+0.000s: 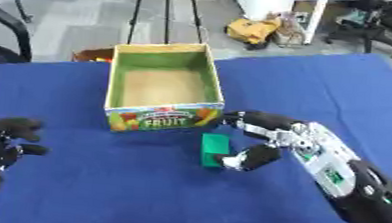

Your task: Pick up objects on the table and place them in the box.

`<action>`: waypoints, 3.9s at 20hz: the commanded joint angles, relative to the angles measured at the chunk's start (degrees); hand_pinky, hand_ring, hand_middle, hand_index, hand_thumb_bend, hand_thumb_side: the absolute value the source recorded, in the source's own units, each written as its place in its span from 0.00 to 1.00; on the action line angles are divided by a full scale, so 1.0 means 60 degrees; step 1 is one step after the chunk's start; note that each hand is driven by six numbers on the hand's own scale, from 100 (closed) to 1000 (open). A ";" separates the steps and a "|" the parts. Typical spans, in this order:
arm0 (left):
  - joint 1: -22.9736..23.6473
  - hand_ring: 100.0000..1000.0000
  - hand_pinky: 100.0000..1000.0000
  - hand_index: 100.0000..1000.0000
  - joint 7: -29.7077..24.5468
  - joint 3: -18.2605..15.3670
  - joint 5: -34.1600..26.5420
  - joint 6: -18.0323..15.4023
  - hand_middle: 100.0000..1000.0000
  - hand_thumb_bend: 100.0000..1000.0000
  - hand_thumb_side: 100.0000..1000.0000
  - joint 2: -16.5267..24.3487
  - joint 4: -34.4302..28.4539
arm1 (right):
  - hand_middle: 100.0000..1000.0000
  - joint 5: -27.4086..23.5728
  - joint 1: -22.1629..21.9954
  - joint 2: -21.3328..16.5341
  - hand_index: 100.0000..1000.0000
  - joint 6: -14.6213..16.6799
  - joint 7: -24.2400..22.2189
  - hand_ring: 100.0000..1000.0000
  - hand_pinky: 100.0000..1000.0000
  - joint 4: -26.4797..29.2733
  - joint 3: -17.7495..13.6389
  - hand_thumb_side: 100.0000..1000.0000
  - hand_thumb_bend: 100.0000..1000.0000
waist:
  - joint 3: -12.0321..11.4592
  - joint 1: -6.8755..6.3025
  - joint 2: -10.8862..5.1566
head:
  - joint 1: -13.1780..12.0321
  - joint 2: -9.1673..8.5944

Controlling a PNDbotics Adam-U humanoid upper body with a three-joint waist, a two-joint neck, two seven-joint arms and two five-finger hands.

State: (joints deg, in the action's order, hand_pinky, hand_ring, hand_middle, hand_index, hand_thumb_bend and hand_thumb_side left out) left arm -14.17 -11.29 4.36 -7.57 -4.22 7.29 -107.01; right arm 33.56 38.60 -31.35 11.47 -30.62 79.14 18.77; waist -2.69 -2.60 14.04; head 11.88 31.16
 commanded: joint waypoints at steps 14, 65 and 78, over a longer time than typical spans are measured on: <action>-0.0043 0.84 0.62 0.73 -0.0052 -0.0002 0.0009 -0.0012 0.52 0.62 0.84 0.0031 -0.0072 | 0.86 0.0220 0.0090 0.0079 1.00 0.0112 -0.0015 0.92 0.84 -0.0259 0.0024 0.65 0.17 | -0.0003 -0.0011 -0.0188 | 0.0071 0.0049; -0.0133 0.83 0.62 0.73 -0.0070 0.0014 -0.0032 0.0000 0.52 0.63 0.82 0.0174 -0.0099 | 0.13 0.0099 0.1116 -0.1397 0.95 -0.0781 0.1452 0.35 0.57 0.1217 -0.0193 0.00 0.00 | -0.0493 0.0334 -0.0308 | 0.0302 -0.0055; -0.0487 0.83 0.62 0.74 -0.0397 0.0324 -0.0285 -0.0012 0.52 0.62 0.81 0.0273 -0.0300 | 0.17 0.1359 0.1939 -0.1204 0.94 -0.1162 0.2666 0.39 0.60 -0.2193 -0.1481 0.00 0.00 | -0.2636 0.0558 -0.0197 | 0.1279 -0.0663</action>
State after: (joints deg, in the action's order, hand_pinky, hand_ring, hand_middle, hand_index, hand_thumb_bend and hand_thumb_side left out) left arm -16.23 -13.23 5.96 -8.92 -4.18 7.72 -107.43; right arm 40.91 48.86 -37.72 4.66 -15.69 67.35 11.41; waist -18.91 0.93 13.77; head 18.70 28.10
